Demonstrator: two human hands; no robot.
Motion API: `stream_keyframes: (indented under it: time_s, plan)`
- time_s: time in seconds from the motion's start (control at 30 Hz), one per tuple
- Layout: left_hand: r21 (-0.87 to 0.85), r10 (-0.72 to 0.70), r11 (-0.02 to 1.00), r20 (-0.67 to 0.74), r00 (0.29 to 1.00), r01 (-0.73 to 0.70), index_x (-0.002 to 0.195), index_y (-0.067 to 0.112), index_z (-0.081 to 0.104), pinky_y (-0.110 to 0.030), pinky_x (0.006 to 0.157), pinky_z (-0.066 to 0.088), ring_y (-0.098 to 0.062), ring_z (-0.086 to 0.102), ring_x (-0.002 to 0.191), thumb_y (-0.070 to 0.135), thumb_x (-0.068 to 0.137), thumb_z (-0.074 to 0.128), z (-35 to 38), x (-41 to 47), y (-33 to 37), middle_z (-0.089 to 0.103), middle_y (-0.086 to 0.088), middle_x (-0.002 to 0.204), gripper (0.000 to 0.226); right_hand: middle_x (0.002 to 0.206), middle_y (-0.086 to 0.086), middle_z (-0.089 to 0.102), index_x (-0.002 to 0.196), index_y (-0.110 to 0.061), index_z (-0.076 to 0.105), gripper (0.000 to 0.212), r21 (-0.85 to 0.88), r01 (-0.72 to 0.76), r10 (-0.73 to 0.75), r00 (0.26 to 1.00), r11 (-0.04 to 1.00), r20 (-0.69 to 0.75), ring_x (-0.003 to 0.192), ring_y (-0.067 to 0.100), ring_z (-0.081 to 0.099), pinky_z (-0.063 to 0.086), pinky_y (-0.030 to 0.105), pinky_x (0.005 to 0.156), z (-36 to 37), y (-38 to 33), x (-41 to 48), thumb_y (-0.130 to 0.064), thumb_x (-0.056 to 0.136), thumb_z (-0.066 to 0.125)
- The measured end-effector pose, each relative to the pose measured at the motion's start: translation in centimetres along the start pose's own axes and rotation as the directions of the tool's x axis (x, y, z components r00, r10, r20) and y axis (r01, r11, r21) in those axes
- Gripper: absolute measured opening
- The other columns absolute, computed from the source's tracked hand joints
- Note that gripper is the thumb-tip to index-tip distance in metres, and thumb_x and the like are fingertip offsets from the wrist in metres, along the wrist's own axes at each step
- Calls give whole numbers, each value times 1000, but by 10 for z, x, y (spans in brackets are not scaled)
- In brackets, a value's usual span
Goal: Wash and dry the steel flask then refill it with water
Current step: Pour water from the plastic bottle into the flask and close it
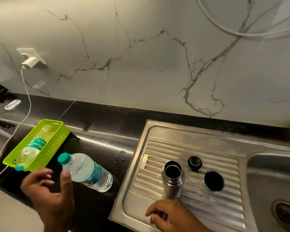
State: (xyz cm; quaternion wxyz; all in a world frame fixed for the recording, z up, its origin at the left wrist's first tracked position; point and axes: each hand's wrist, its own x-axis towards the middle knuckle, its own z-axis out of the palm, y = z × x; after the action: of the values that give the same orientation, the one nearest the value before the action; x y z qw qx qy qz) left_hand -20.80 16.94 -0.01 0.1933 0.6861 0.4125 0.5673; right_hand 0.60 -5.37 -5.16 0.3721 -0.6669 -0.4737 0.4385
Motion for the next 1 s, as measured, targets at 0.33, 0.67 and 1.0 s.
stream_keyframes:
  time_s: [0.33,0.67,1.0]
  plan:
    - [-112,46,982,925,378,153,113,29,73,-29,88,56,-13,70,108,53,81,65,23,114,-18,74,4,117,41,96,-8,75,114,-27,75,21,64,-70,84,964,995,-251,88,13,69,57,26,78,42,-42,42,-28,94,69]
    - [-394,359,889,916,182,231,76,20,73,-31,58,55,-21,70,69,47,96,62,34,95,1,74,-3,79,35,149,-44,29,148,-65,17,110,147,10,30,964,989,-263,143,-13,26,31,24,119,94,-117,97,-39,72,92]
    - [-391,420,835,907,11,387,80,16,74,-31,62,54,-18,68,70,39,96,68,49,30,53,73,1,80,29,133,-37,52,147,-47,6,113,208,-36,131,877,978,-463,132,-6,49,43,15,106,82,-94,43,-19,77,90]
